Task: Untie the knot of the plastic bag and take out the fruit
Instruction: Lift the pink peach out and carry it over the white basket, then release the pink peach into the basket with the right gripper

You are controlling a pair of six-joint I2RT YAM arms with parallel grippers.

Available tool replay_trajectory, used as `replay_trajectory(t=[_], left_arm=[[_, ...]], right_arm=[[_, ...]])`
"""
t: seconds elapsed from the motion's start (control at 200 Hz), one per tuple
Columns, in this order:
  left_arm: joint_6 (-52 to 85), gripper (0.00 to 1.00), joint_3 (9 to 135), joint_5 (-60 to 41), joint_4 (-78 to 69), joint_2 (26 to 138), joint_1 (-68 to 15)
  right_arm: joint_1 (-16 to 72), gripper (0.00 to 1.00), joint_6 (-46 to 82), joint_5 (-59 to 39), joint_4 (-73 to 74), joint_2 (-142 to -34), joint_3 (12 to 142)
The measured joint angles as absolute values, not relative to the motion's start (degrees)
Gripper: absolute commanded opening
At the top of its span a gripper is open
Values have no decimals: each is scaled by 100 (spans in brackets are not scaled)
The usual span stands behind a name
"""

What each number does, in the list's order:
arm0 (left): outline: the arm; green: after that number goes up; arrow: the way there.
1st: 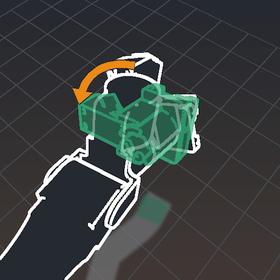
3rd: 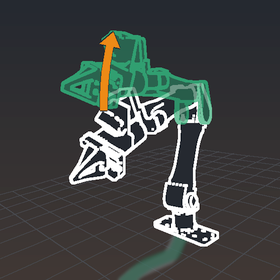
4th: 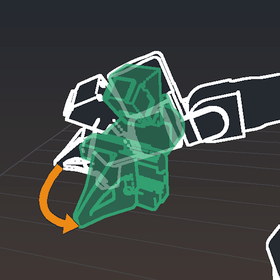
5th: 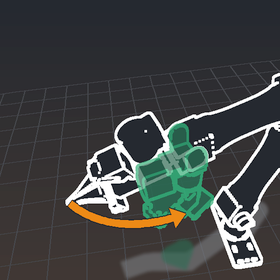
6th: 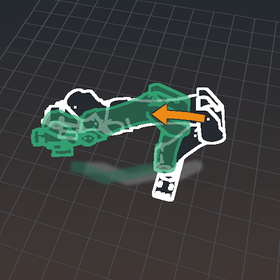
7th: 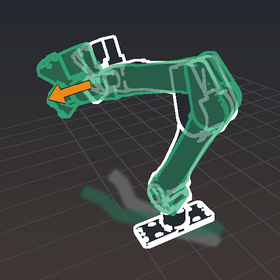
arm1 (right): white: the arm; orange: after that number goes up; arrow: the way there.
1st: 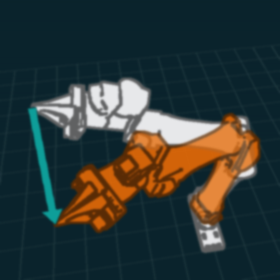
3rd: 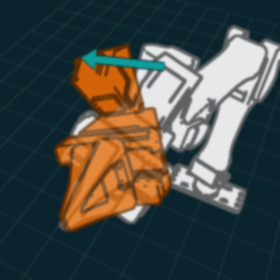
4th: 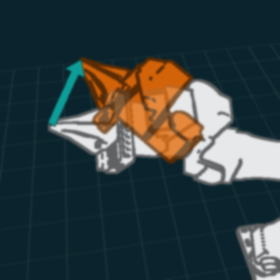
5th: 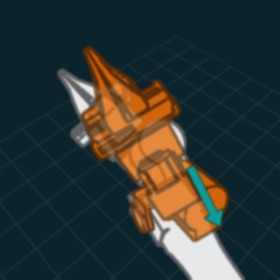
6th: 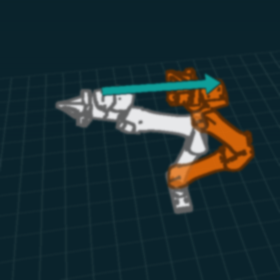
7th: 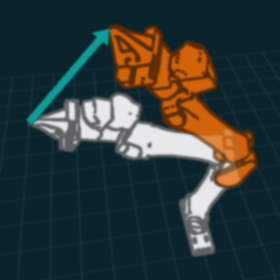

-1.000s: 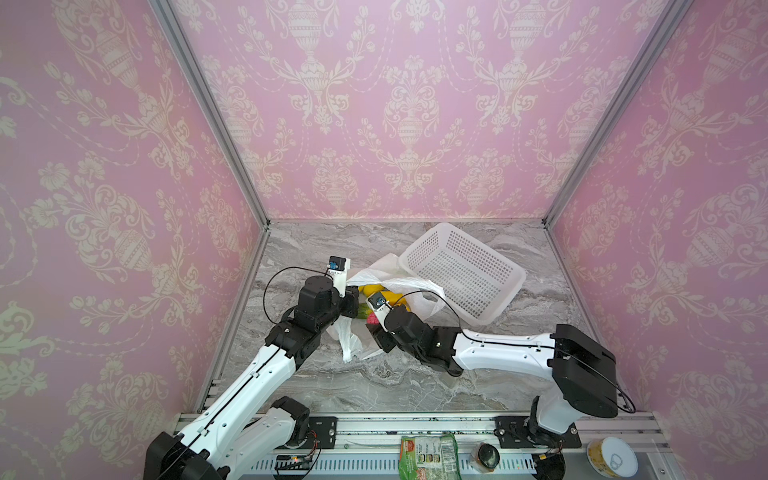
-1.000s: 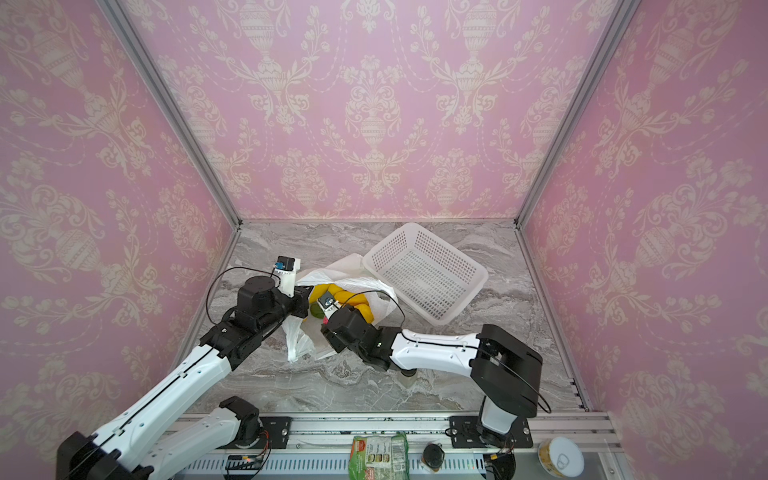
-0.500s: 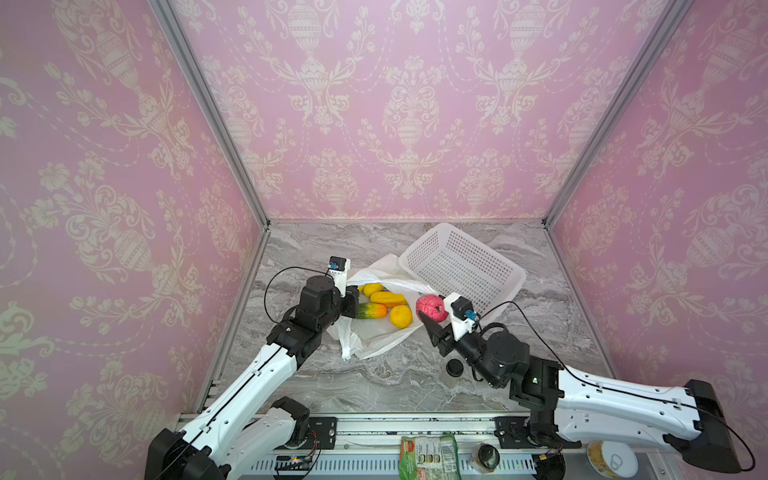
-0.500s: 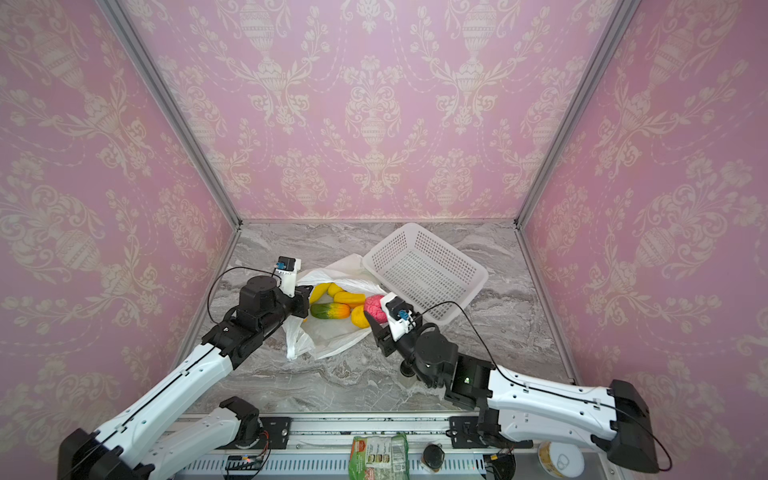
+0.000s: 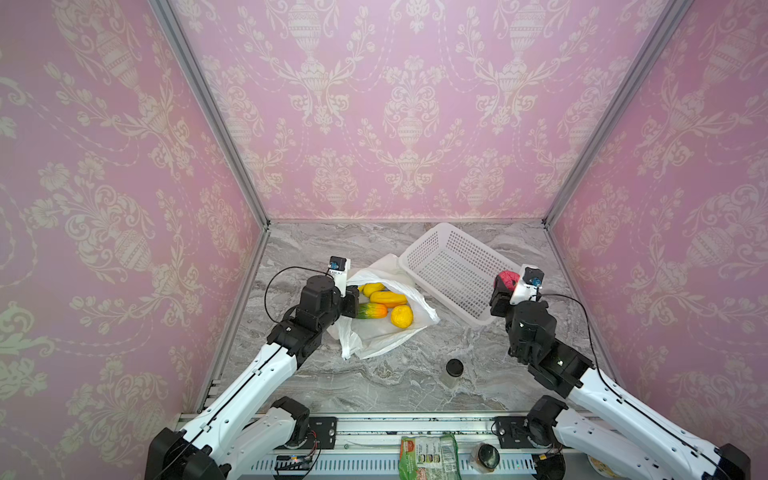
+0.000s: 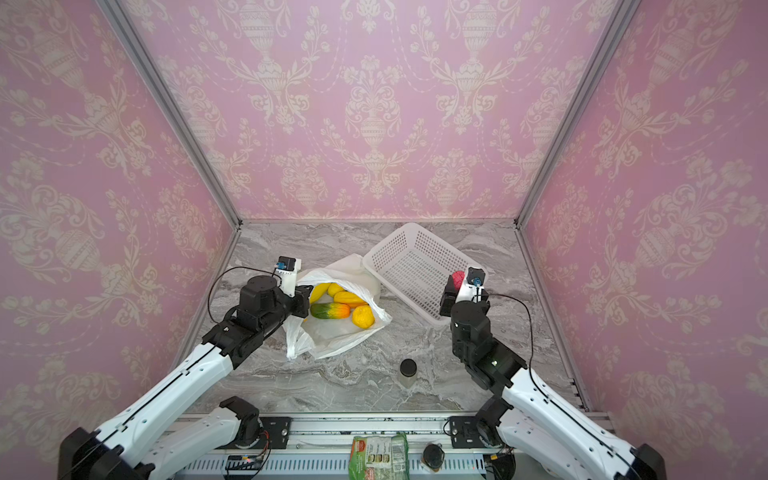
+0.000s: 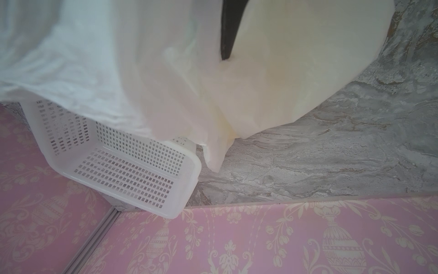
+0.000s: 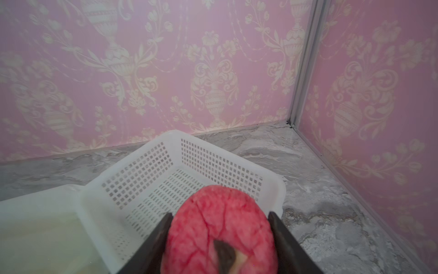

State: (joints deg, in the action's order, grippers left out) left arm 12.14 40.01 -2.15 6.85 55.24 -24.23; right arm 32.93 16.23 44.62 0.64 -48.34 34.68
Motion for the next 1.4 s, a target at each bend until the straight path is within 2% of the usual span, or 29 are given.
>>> replay_trajectory(t=[0.17, 0.365, 0.47, 0.57, 0.836, 0.916, 1.016, 1.101, 1.276, 1.341, 1.401], left_arm=[[1214, 2, 3999, -217, 685, 5520, -2423], [1214, 1, 3944, -217, 646, 5507, -2423], [1214, 2, 3942, -217, 646, 5507, -2423], [1214, 2, 3940, -217, 642, 5507, -2423], [1216, 3, 3938, -217, 642, 5507, -2423], [1216, 3, 3933, -217, 637, 5507, -2423], [1219, 3, 3911, -220, 635, 5507, -2423], [1219, 3, 3907, -220, 633, 5507, -2423], [1219, 4, 3905, -220, 631, 5505, -2423], [1219, 3, 3905, -217, 631, 5496, -2423], [1219, 3, 3905, -217, 631, 5485, -2423]], right_arm=[[2272, 8, 2049, 3511, -661, -6781, 4416], [2069, 12, 2102, 2875, -738, -8337, 4908], [2036, 11, 2082, 2716, -633, -8814, 4908], [1981, 20, 2060, 2628, -545, -8997, 4934], [1815, 20, 2108, 2580, -788, -9701, 5725], [1813, 31, 2110, 2530, -858, -9819, 5830], [1813, 57, 2108, 2491, -965, -9828, 5830], [1813, 70, 2117, 2477, -965, -9821, 5826], [1813, 86, 2123, 2408, -755, -9548, 5524], [1813, 87, 2106, 2375, -679, -9347, 5336], [1813, 82, 2102, 2327, -652, -9122, 5188]])
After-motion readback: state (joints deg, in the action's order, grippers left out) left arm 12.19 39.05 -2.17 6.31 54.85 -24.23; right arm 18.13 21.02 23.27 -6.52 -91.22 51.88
